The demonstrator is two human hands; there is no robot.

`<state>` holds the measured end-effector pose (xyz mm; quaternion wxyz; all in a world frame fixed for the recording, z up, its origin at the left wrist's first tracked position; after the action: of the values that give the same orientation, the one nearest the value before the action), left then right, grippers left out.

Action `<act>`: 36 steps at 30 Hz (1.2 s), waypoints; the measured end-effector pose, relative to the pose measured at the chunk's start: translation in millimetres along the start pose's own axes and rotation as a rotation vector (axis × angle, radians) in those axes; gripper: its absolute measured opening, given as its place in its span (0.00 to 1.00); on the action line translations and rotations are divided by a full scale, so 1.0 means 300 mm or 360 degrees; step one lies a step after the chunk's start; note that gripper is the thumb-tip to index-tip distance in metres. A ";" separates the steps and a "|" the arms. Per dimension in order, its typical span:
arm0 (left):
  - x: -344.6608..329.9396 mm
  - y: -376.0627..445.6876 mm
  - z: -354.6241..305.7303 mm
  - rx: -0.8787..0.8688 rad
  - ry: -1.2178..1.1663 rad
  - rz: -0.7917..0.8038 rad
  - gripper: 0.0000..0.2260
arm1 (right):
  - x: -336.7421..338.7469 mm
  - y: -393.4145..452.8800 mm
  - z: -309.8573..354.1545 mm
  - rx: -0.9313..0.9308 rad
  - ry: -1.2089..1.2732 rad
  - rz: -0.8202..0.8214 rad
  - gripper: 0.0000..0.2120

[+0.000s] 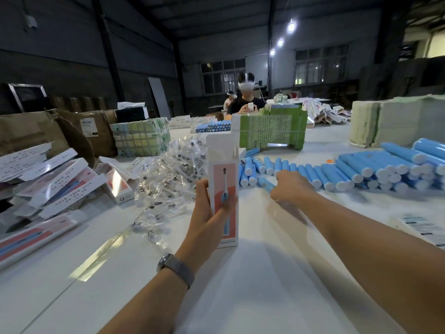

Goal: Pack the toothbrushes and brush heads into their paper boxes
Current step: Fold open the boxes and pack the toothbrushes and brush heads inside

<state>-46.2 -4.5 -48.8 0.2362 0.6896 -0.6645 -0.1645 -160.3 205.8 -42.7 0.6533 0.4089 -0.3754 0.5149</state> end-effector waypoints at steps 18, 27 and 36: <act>0.008 0.010 -0.011 -0.0059 0.0004 -0.0007 0.11 | 0.120 -0.213 0.247 0.0001 0.3017 0.0769 0.06; -0.013 0.000 -0.030 -0.0075 0.0070 0.0051 0.11 | 0.352 -0.262 0.279 0.0613 0.2470 0.0186 0.08; -0.005 -0.004 -0.034 -0.0106 0.0177 -0.0026 0.15 | 0.411 -0.331 0.311 0.0856 0.2196 -0.0139 0.08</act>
<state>-39.8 -2.0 -41.1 0.2943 0.6949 -0.6388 -0.1499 -46.1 151.7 90.9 0.6379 0.1530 0.2759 0.7026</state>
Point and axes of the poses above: each hand's wrist, its own y-axis towards the middle knuckle, its own x-axis out of the back of the hand, z = x × y, the point moved 8 cm from there along y, towards the middle knuckle, and after that the axes turned 3 degrees about y, right-handed, at the moved point
